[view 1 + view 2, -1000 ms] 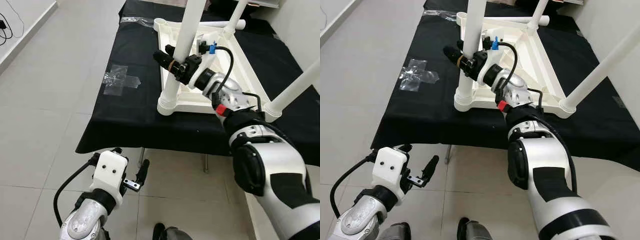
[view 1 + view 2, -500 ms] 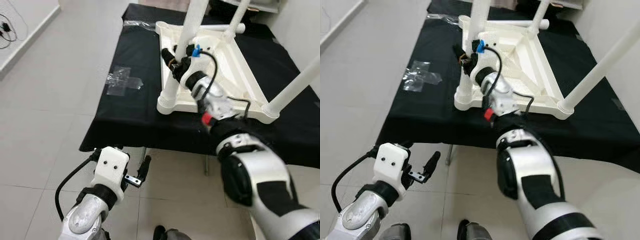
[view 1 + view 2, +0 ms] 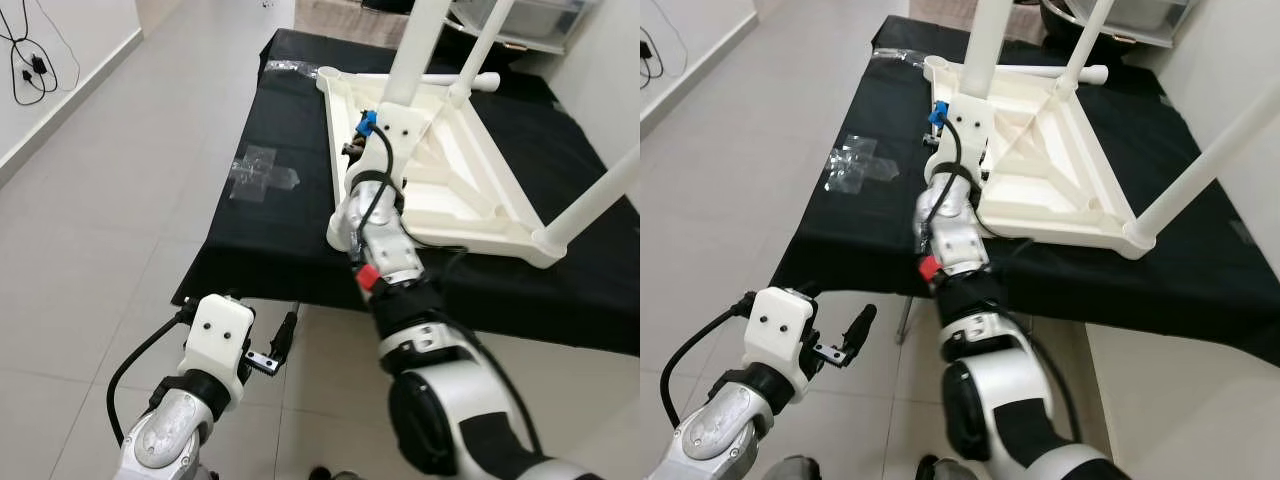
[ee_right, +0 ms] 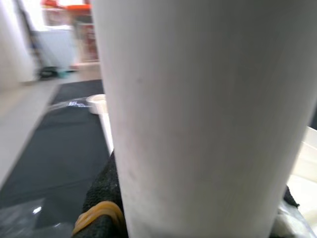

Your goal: Building children table

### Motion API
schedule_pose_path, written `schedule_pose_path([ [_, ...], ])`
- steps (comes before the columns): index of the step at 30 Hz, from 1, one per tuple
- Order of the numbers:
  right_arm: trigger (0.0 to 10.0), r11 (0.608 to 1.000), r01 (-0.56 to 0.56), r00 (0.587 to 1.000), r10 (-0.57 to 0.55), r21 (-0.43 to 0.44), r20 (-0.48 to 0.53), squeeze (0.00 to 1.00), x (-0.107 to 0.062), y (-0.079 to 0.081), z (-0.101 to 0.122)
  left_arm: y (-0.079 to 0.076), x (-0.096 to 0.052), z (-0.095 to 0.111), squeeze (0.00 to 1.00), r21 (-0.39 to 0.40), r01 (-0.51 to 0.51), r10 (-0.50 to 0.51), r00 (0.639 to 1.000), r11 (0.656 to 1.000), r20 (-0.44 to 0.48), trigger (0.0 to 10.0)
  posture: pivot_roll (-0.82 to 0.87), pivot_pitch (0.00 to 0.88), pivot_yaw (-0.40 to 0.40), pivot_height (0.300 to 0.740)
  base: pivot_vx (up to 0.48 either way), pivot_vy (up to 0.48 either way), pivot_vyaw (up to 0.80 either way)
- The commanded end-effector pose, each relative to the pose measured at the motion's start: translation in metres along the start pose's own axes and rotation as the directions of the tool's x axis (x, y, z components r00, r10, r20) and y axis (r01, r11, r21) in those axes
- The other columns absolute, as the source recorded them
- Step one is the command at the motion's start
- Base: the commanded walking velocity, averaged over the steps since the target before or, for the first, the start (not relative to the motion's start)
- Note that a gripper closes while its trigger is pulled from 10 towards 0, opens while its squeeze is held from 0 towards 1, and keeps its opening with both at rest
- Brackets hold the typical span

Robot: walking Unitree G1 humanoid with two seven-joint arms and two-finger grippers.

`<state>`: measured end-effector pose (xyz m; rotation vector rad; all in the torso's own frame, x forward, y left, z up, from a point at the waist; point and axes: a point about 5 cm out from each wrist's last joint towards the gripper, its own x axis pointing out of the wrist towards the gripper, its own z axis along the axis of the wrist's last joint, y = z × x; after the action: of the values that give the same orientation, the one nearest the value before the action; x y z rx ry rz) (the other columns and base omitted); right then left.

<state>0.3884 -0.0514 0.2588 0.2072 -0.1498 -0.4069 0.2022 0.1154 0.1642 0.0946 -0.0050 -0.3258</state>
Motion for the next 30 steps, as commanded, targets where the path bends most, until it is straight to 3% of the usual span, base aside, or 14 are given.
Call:
schedule_pose_path([
  [1,0.0,0.996,0.088,0.98,-0.089,-0.014,-0.176,0.0,-0.014,-0.002,-0.039,-0.002,-0.002,-0.002,0.0,-0.002,0.006,-0.006,1.0,1.0,-0.009,10.0,0.15,0.171,-0.151,0.74,0.0,0.0,0.0],
  [4,0.0,0.992,0.125,0.967,-0.117,0.021,-0.228,0.0,-0.02,0.002,-0.039,-0.004,-0.002,-0.003,0.0,-0.005,0.008,-0.008,1.0,1.0,-0.01,10.0,0.16,0.178,-0.154,0.74,0.0,0.0,0.0],
  [5,1.7,0.993,0.115,0.964,-0.101,0.041,-0.246,0.0,-0.021,0.004,-0.04,-0.004,-0.002,-0.003,0.0,-0.006,0.009,-0.009,1.0,1.0,-0.01,10.0,0.15,0.18,-0.152,0.74,0.0,0.0,0.0],
  [6,10.0,0.994,0.096,0.963,-0.08,0.052,-0.259,0.0,-0.022,0.005,-0.039,-0.004,-0.002,-0.003,0.0,-0.007,0.01,-0.01,1.0,1.0,-0.01,10.0,0.15,0.181,-0.152,0.74,0.0,0.0,0.0],
  [13,10.0,0.999,0.041,0.966,-0.037,0.011,-0.254,0.0,-0.025,0.003,-0.034,-0.005,-0.001,-0.003,0.0,-0.012,0.01,-0.01,1.0,1.0,-0.01,10.0,0.14,0.184,-0.151,0.74,0.0,0.0,0.0],
  [14,10.0,1.0,0.024,0.97,-0.021,0.011,-0.244,1.0,-0.026,0.002,-0.033,-0.005,-0.001,-0.004,0.0,-0.012,0.011,-0.011,1.0,1.0,-0.01,10.0,0.13,0.185,-0.15,0.74,0.0,0.0,0.0],
  [23,10.0,0.986,-0.165,0.976,0.168,0.027,-0.14,1.0,-0.036,-0.002,-0.03,-0.005,0.002,-0.006,0.0,-0.017,0.014,-0.014,1.0,1.0,-0.016,10.0,0.13,0.181,-0.143,0.74,0.0,0.0,0.0],
  [24,10.0,0.981,-0.192,0.972,0.194,0.027,-0.134,0.0,-0.039,-0.003,-0.03,-0.005,0.002,-0.007,0.0,-0.016,0.013,-0.013,1.0,1.0,-0.016,10.0,0.13,0.178,-0.144,0.74,0.0,0.0,0.0],
  [30,10.0,0.96,-0.282,0.954,0.279,-0.005,-0.107,0.0,-0.045,-0.011,-0.031,-0.004,0.002,-0.007,0.0,-0.016,0.011,-0.011,1.0,1.0,-0.015,10.0,0.13,0.177,-0.145,0.74,0.0,0.0,0.0],
])
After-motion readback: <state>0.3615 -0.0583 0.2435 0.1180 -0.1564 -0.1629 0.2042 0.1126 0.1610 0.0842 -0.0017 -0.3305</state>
